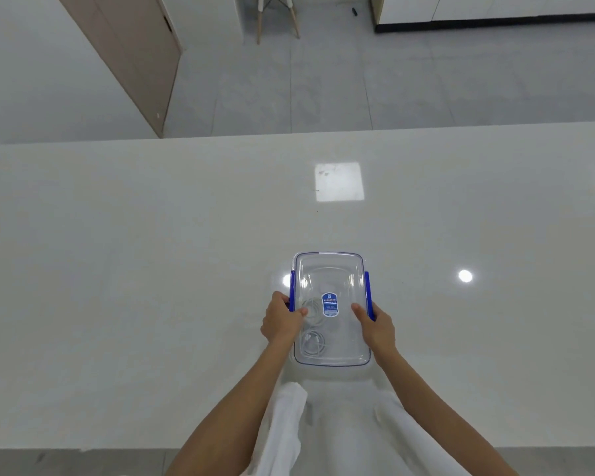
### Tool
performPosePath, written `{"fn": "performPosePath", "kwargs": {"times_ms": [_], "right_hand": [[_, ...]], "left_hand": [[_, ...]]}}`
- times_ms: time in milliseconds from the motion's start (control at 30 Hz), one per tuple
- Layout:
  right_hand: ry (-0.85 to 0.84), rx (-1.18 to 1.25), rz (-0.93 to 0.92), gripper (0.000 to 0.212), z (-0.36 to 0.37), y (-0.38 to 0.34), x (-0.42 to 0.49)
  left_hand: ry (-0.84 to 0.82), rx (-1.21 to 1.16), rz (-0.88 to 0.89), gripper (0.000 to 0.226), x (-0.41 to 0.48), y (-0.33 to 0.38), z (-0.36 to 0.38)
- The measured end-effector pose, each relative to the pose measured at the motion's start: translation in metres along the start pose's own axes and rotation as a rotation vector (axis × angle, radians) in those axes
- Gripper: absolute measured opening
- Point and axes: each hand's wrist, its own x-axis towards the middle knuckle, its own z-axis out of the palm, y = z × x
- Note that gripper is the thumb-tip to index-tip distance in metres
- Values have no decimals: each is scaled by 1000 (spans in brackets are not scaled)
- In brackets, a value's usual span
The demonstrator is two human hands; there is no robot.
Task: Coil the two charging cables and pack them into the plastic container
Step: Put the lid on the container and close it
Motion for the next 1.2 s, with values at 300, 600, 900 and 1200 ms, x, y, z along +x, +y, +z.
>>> {"fn": "performPosePath", "kwargs": {"times_ms": [300,600,900,1200], "right_hand": [[90,-698,-128,46,6,-29,17],[-198,-1051,-639,48,73,-118,54],[56,-796,-440,71,29,-24,11],[20,-567,-455,65,45,-34,43]], "left_hand": [[-266,-127,-216,37,3,1,-7],[-469,-1149,-667,10,-34,10,18],[140,347,171,25,-6,-50,-24],[116,676,767,75,72,-19,-30]]}}
